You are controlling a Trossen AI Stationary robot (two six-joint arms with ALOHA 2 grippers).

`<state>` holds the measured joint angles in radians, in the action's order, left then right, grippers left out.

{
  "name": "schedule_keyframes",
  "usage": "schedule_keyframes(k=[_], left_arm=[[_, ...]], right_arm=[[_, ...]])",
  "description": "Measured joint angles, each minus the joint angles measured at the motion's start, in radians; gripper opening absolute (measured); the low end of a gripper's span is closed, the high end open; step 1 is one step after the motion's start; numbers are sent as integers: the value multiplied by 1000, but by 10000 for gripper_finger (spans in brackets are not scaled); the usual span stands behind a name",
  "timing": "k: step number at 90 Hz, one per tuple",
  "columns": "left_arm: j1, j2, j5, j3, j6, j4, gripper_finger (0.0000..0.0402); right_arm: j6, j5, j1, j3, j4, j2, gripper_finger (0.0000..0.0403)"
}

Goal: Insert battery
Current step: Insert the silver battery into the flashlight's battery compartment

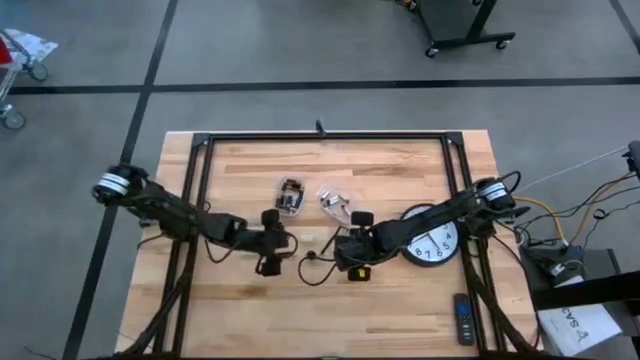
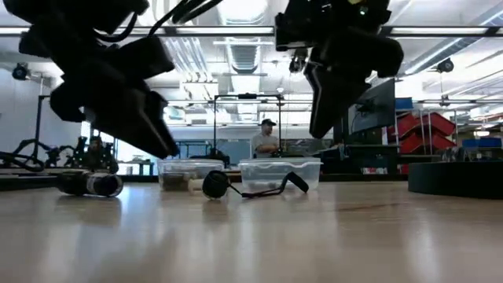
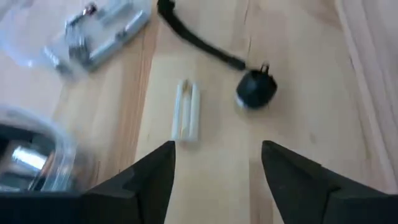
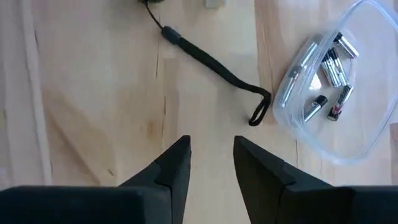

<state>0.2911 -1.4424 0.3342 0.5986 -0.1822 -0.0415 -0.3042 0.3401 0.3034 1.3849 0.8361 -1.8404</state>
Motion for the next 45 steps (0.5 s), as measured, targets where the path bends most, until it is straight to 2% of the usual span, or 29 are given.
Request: schedule_keyframes(k=[19, 45], left_arm=[[-11, -76, 50, -9, 9, -67, 217], [-17, -83, 50, -86, 7, -239, 206]], right_arm=[[-23, 1, 21, 0, -1, 26, 111], [28, 2, -3, 0, -4, 68, 102]])
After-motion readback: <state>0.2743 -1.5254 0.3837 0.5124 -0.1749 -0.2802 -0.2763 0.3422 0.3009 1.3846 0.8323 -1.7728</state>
